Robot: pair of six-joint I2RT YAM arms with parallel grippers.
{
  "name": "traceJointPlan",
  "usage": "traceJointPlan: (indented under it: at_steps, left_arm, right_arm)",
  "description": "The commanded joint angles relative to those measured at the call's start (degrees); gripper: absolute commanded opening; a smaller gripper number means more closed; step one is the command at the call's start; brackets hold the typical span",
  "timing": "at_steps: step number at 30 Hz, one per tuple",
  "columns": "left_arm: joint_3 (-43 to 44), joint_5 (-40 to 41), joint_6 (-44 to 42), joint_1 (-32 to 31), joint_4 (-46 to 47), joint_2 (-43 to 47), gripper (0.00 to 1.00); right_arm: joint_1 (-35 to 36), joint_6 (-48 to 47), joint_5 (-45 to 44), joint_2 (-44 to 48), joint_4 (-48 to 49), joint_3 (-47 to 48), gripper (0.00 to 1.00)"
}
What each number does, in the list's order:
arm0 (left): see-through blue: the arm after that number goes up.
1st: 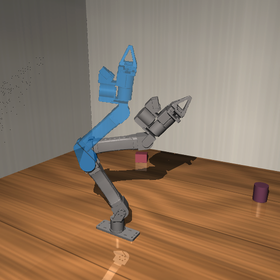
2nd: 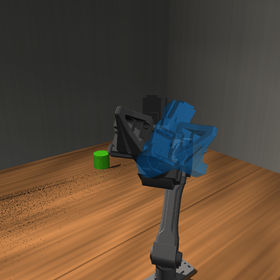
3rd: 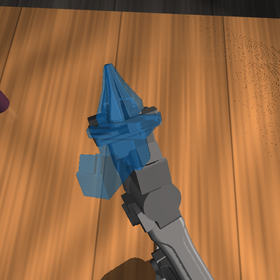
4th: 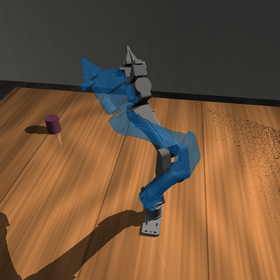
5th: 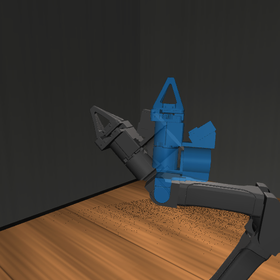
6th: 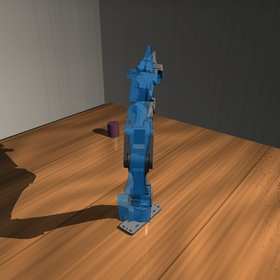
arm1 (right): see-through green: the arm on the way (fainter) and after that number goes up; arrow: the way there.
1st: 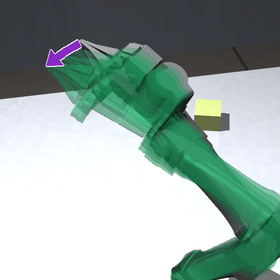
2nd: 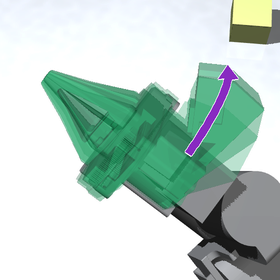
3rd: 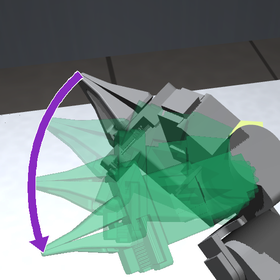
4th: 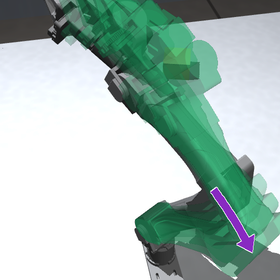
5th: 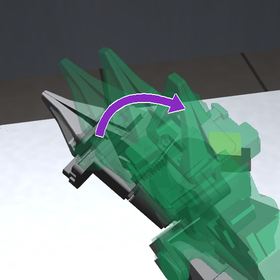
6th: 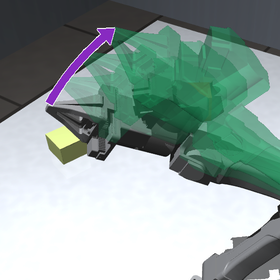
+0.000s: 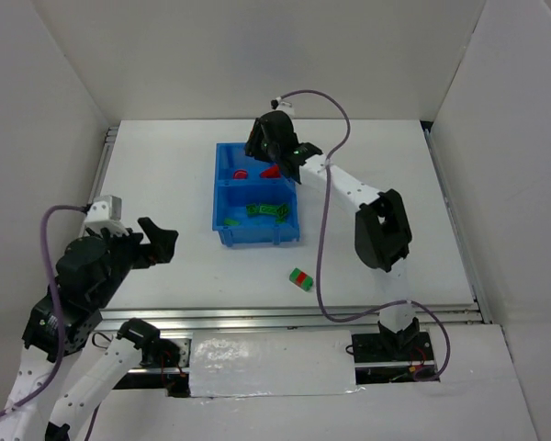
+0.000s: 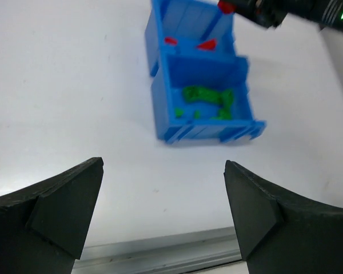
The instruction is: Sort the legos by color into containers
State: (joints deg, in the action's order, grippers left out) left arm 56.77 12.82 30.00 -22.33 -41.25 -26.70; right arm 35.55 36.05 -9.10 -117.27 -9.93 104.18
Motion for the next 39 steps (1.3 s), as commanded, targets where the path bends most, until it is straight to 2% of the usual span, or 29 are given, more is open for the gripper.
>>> traceJointPlan:
  at_steps: [1, 2, 3, 4, 7, 10, 11, 13, 14, 15, 17, 18, 19, 20, 24, 28, 32, 35, 39]
  left_arm:
    - [-2.71, -0.16, -4.86, -0.09, 1.87, 2.43, 0.99]
    - [-2.81, -1.47, -5.38, -0.09, 2.4, 2.7, 1.0]
    - [-3.07, -2.79, -6.0, -0.09, 3.19, 2.79, 0.99]
    - [-3.59, -4.02, -6.44, -0.09, 3.37, 2.88, 1.0]
    - [-4.39, -4.91, -6.44, -0.09, 3.99, 3.14, 0.99]
    - [-4.57, -4.91, -6.27, -0.09, 3.99, 4.02, 1.0]
    - [-4.65, -4.91, -6.36, -0.09, 3.99, 4.46, 0.99]
    - [-4.83, -4.73, -6.27, -0.09, 4.16, 5.95, 1.0]
    - [-5.09, -4.82, -6.09, -0.09, 4.43, 6.48, 1.0]
    - [-5.44, -5.08, -6.18, -0.17, 4.69, 7.44, 0.99]
    - [-5.8, -5.78, -6.44, -0.17, 5.48, 8.06, 0.99]
    - [-5.97, -6.92, -6.88, -0.26, 5.66, 7.8, 1.0]
    - [-5.89, -7.37, -7.06, -0.26, 5.75, 7.45, 0.99]
    - [-5.8, -7.72, -7.06, -0.26, 5.66, 7.02, 1.0]
    - [-5.36, -7.99, -6.71, -0.26, 5.05, 3.24, 1.0]
    - [-5.01, -8.07, -6.8, -0.35, 4.43, 1.47, 0.99]
    - [-5.53, -9.3, -6.97, -0.52, 5.31, 2.35, 0.99]
    - [-5.53, -9.39, -7.23, -0.88, 5.22, 2.53, 1.0]
    - [-5.45, -9.74, -7.32, -0.88, 5.22, 2.09, 0.99]
  right_arm:
    - [0.13, -5.54, -1.56, -5.68, -12.3, 9.36, 0.51]
    - [0.05, -6.42, 0.21, -6.47, -12.04, 9.98, 0.63]
    - [-0.04, -7.13, 2.31, -6.48, -11.26, 9.9, 0.94]
    - [0.04, -7.83, 4.42, -6.3, -9.59, 9.47, 1.0]
    - [0.13, -8.11, 4.37, -3.76, -8.27, 6.14, 1.0]
    - [0.22, -7.32, 1.38, 5.1, -6.94, -2.47, 1.0]
    - [0.57, -7.05, 0.24, 12.0, -7.72, -5.01, 1.0]
    - [1.8, -7.92, -0.13, 21.16, -6.87, -19.13, 1.0]
    - [3.37, -8.1, 0.22, 31.39, -5.81, -25.37, 1.0]
    - [3.82, -8.19, 2.84, 36.1, -2.14, -39.0, 1.0]
    - [4.79, -8.11, 8.55, 48.99, 3.23, -52.53, 1.0]
    - [4.79, -7.93, 14.67, 52.11, 6.39, -64.07, 1.0]
    - [4.88, -7.58, 16.29, 54.76, 12.77, -69.15, 1.0]
    - [5.14, -7.14, 17.09, 58.0, 15.1, -75.29, 1.0]
    - [5.67, -6.08, 14.56, 57.08, 13.71, -76.15, 1.0]
    - [6.11, -4.6, 5.36, 51.28, 11.08, -73.43, 0.98]
    - [8.21, -2.66, 5.06, 47.41, 13.36, -75.17, 0.96]
    - [12.07, -1.6, 2.53, 45.91, 14.94, -76.14, 0.95]
    - [18.4, 1.65, -3.72, 41.35, 10.38, -73.43, 0.92]
